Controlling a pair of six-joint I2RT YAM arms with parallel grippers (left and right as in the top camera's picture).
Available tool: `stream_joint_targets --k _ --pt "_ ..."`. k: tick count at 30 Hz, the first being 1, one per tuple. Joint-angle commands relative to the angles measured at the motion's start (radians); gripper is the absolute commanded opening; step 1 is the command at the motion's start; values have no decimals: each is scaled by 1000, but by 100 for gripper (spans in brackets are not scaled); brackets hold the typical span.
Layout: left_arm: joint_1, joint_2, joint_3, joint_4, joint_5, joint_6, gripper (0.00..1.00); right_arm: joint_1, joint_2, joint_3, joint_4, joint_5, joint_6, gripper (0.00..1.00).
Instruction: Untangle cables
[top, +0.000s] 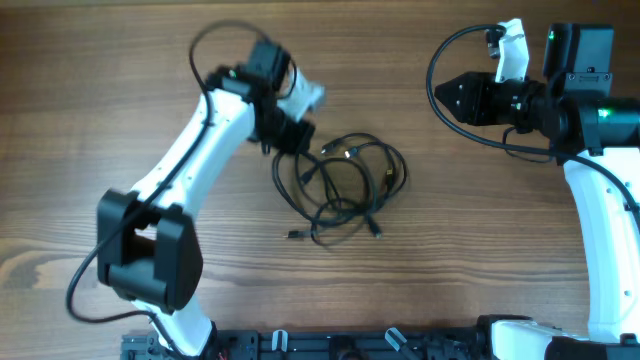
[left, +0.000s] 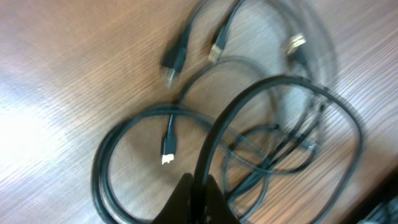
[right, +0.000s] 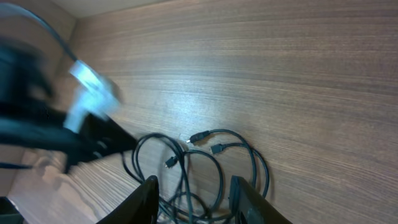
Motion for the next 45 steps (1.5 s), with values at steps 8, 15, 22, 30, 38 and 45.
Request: stream_joint_targets --k 8,15,22,30,38,45 --pt "2 -298 387 47 127 -302 4 2 2 11 22 -3 -18 39" --pt "54 -409 387 219 125 -477 4 2 2 11 32 -33 -17 38" --pt "77 -493 387 463 125 -587 4 2 2 11 35 -33 -18 39" --pt "77 -534 387 610 58 -618 4 2 2 11 36 -147 -69 37" --pt "77 -500 387 567 -219 -744 4 42 2 11 77 -337 -159 40" --pt "77 -481 387 806 -242 -742 4 111 2 11 104 -316 -148 43"
